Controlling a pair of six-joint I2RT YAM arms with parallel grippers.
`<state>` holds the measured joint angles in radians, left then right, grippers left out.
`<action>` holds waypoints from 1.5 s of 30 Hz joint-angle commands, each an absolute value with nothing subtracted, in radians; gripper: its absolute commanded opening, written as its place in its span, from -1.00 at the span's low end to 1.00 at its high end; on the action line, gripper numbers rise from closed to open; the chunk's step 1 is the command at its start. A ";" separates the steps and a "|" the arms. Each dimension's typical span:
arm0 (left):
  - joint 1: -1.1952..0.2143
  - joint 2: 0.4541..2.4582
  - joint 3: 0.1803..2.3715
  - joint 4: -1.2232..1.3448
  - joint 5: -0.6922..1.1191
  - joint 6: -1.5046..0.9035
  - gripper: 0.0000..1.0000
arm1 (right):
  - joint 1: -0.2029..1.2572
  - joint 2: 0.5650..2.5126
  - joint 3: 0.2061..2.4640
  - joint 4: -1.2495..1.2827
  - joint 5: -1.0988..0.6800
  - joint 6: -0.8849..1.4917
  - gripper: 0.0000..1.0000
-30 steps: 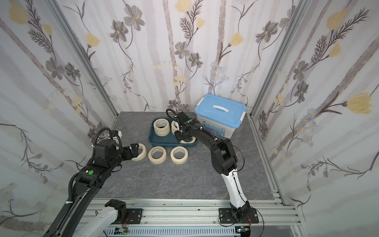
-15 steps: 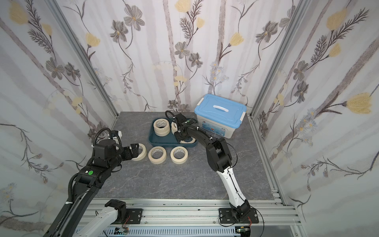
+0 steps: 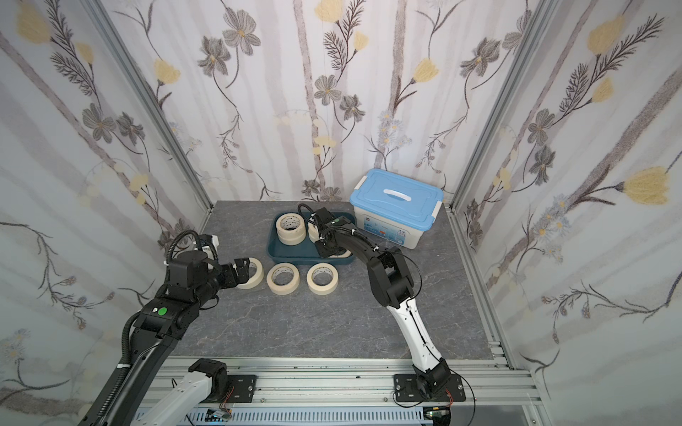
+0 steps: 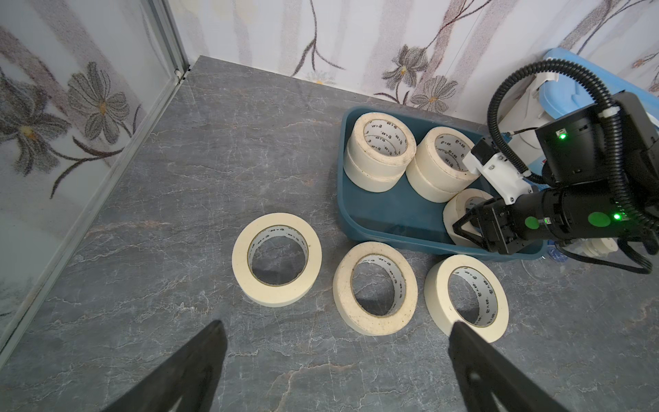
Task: Take out the art tape in the storage box
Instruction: Pick up the art tape from the storage box.
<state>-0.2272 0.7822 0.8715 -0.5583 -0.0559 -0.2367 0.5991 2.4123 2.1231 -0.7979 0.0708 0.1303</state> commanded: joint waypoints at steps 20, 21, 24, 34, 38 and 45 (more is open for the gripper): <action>-0.227 0.784 0.874 -0.548 -0.055 -0.238 1.00 | 0.601 2.338 2.122 -0.859 0.060 0.123 -0.55; -0.227 0.784 0.874 -0.548 -0.055 -0.238 1.00 | 0.601 2.333 2.122 -0.861 0.059 0.123 -0.56; -0.227 0.784 0.874 -0.548 -0.055 -0.239 1.00 | 0.603 2.318 2.120 -0.866 0.055 0.123 -0.56; -0.226 0.788 0.874 -0.547 -0.052 -0.238 1.00 | 0.607 2.249 2.121 -0.886 0.054 0.120 -0.56; -0.226 0.788 0.874 -0.548 -0.052 -0.238 1.00 | 0.616 2.214 2.120 -0.900 0.056 0.114 -0.56; -0.226 0.788 0.875 -0.548 -0.054 -0.237 1.00 | 0.632 2.138 2.085 -0.916 0.061 0.107 -0.56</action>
